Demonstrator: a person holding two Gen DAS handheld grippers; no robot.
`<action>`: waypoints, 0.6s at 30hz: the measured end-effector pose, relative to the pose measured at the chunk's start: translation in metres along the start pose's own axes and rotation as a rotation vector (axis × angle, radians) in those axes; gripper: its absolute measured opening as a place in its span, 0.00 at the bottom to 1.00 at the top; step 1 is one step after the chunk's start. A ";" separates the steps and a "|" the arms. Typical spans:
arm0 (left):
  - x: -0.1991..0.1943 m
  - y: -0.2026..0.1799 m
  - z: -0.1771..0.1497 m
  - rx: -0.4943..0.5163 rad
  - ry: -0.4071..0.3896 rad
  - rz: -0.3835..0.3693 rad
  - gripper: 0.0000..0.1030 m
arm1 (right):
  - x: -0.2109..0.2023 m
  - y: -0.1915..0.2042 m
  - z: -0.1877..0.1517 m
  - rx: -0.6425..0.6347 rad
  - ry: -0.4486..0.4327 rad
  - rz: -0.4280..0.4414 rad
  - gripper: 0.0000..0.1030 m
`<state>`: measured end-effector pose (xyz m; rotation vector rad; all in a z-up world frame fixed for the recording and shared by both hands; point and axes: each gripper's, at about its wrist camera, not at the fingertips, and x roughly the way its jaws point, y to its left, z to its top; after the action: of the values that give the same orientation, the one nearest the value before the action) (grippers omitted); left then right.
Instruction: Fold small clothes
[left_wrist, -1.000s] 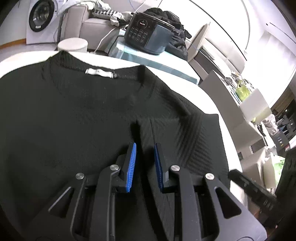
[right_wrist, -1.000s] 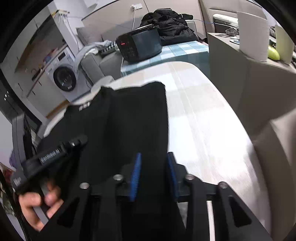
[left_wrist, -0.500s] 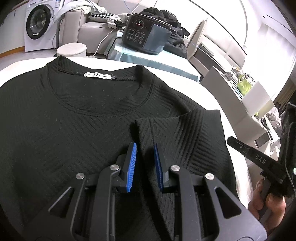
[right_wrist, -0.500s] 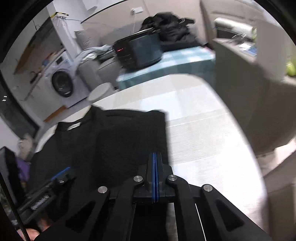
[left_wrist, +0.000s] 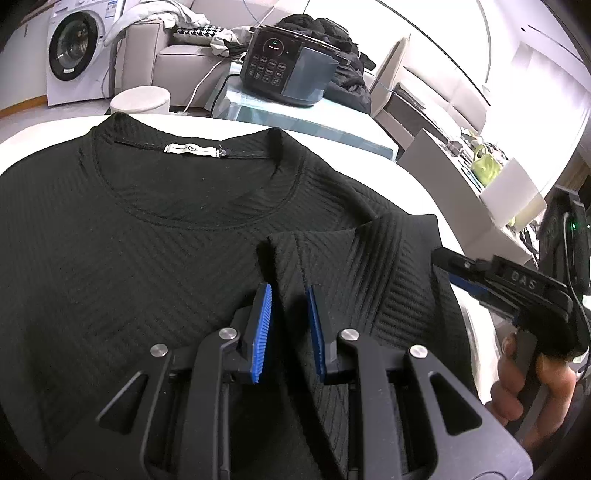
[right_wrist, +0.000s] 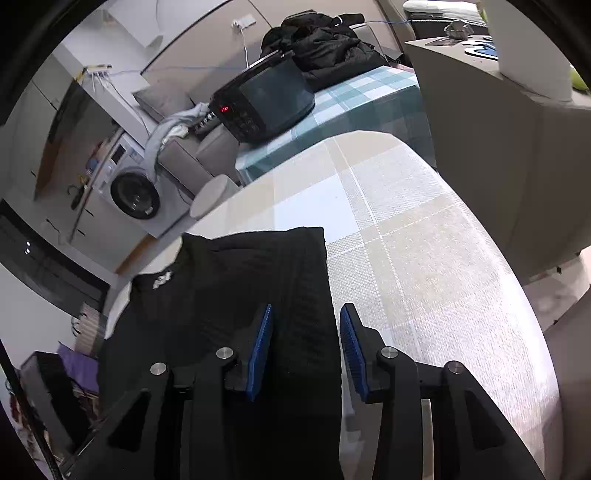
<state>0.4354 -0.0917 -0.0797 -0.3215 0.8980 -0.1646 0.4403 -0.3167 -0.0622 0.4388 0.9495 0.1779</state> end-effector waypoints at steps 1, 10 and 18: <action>0.000 0.000 0.000 0.003 0.001 0.000 0.17 | 0.002 0.003 0.002 -0.024 -0.013 -0.021 0.39; 0.000 0.002 0.000 -0.010 0.000 -0.017 0.17 | 0.002 0.024 -0.003 -0.194 -0.104 -0.198 0.06; -0.004 0.005 -0.001 -0.020 0.017 -0.015 0.17 | 0.002 0.013 -0.001 -0.133 -0.046 -0.244 0.20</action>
<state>0.4318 -0.0857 -0.0790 -0.3452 0.9151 -0.1724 0.4410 -0.3041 -0.0581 0.2014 0.9312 0.0094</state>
